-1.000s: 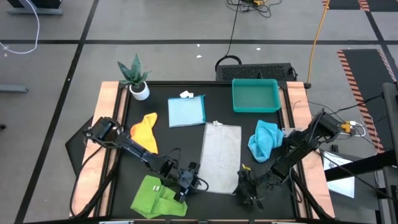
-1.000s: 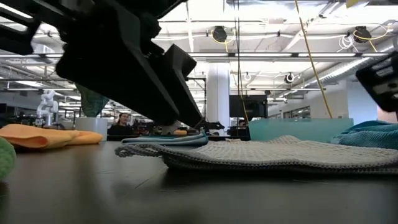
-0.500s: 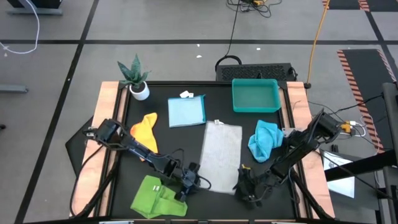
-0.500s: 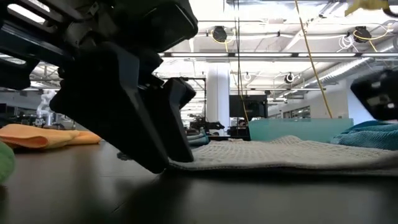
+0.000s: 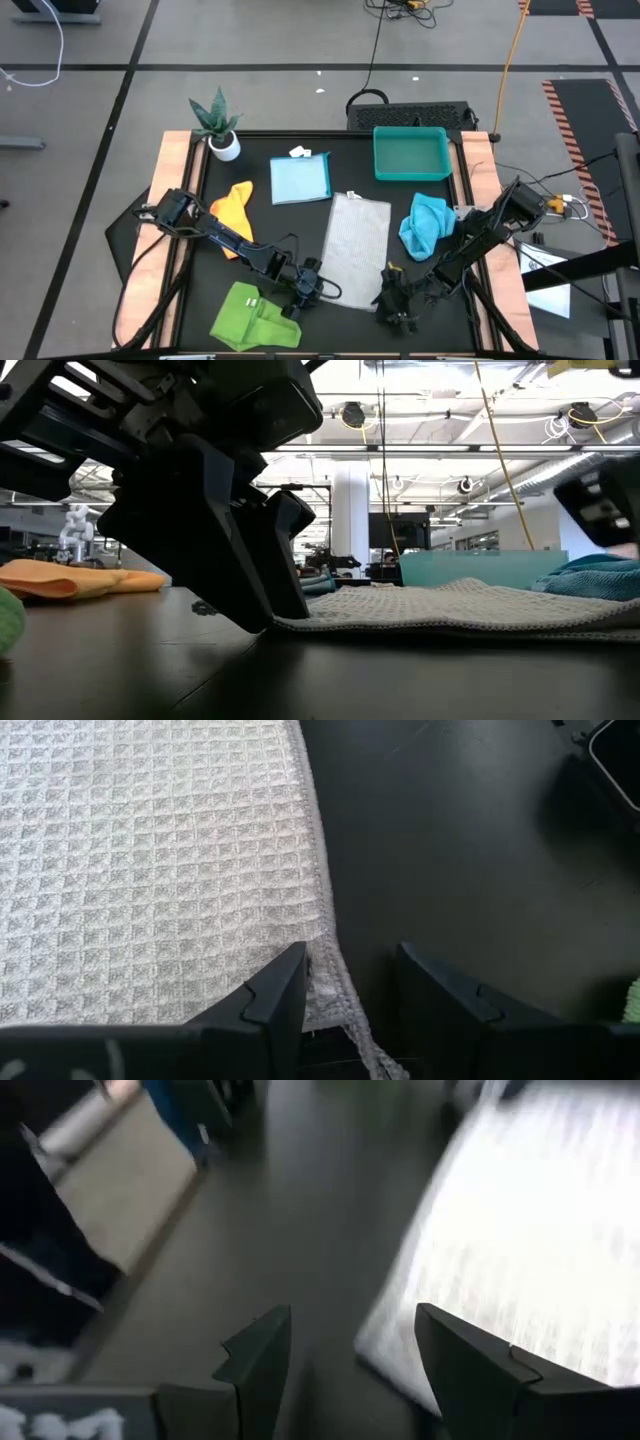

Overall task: Fold microfiber towels
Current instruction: Fold the gray microfiber towel on the towel

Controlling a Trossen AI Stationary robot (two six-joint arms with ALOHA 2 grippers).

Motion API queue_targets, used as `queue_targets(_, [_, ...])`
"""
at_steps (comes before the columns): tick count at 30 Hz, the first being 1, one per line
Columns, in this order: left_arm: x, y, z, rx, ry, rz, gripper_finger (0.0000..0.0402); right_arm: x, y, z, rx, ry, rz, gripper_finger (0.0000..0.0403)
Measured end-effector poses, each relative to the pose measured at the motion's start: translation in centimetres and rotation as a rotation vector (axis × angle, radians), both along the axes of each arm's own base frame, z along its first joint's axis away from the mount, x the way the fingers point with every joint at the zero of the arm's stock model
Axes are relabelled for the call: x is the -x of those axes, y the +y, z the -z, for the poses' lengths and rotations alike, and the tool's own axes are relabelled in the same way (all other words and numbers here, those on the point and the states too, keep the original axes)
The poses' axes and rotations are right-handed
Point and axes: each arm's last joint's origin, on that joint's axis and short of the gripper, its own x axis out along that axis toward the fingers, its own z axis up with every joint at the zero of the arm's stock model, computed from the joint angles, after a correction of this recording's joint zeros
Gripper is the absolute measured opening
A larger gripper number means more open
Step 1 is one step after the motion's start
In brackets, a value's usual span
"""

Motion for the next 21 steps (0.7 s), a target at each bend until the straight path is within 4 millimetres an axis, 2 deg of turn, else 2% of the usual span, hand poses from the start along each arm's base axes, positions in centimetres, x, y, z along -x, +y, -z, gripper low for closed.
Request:
queue_targets(6, [0.0,0.0,0.1,0.006,0.005,0.0,0.0159,0.0,-0.1,-0.3,0.007,-0.013,0.022,0.0208])
queue_targets(17, [0.0,0.0,0.1,0.021,0.016,-0.013,0.0159,0.1,0.0,1.7,-0.017,0.09,0.021,0.0207])
queue_targets(21, [0.0,0.1,0.2,0.019,0.023,-0.014,0.0159,0.0,0.1,2.5,-0.047,0.129,0.062,0.0189])
